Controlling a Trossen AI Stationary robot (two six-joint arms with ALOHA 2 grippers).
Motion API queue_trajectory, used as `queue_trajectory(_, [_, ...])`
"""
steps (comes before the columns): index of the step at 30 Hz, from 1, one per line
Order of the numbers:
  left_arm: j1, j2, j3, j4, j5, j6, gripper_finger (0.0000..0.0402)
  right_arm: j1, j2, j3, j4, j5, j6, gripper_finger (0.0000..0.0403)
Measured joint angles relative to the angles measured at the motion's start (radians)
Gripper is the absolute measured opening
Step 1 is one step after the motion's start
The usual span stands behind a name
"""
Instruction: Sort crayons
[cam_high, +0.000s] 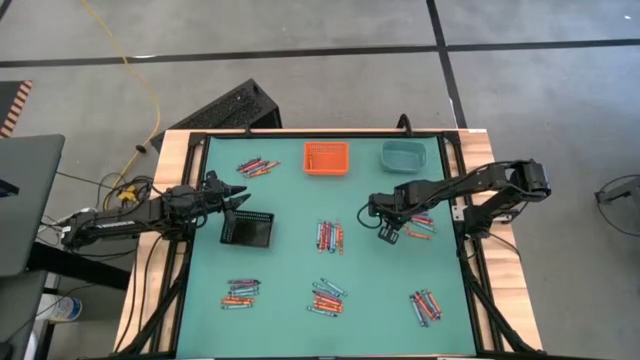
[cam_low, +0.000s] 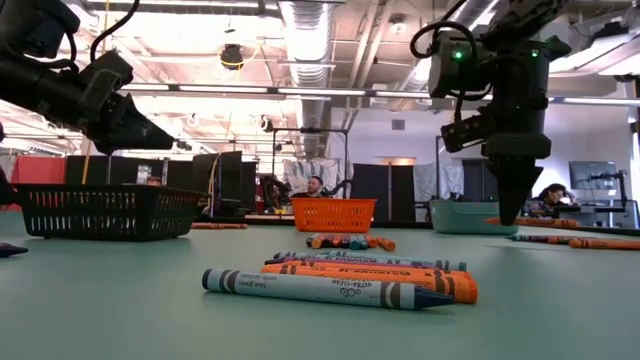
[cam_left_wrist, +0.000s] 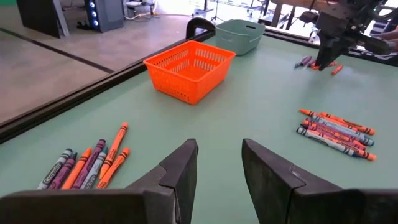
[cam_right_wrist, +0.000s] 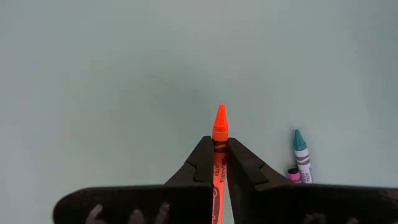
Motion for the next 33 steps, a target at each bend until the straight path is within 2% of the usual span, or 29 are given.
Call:
queue_trajectory(13, [0.000, 0.000, 0.000, 0.029, -0.002, 0.000, 0.0116, 0.000, 0.000, 0.000, -0.012, -0.002, 0.003, 0.0034])
queue_trajectory(21, [0.000, 0.000, 0.000, 0.029, -0.002, 0.000, 0.0116, 0.000, 0.000, 0.001, -0.020, -0.003, 0.001, 0.0081])
queue_trajectory(24, [0.000, 0.000, 0.000, 0.029, -0.002, 0.001, 0.0116, -0.007, 0.000, 0.021, -0.038, -0.002, -0.055, 0.0100])
queue_trajectory(28, [0.000, 0.000, 0.000, 0.031, -0.016, 0.000, 0.0116, -0.058, 0.000, 0.076, 0.034, -0.002, -0.073, 0.0110])
queue_trajectory(33, [0.000, 0.000, 0.000, 0.032, -0.027, 0.000, 0.0116, -0.197, 0.000, 0.153, 0.216, -0.002, -0.095, 0.0111])
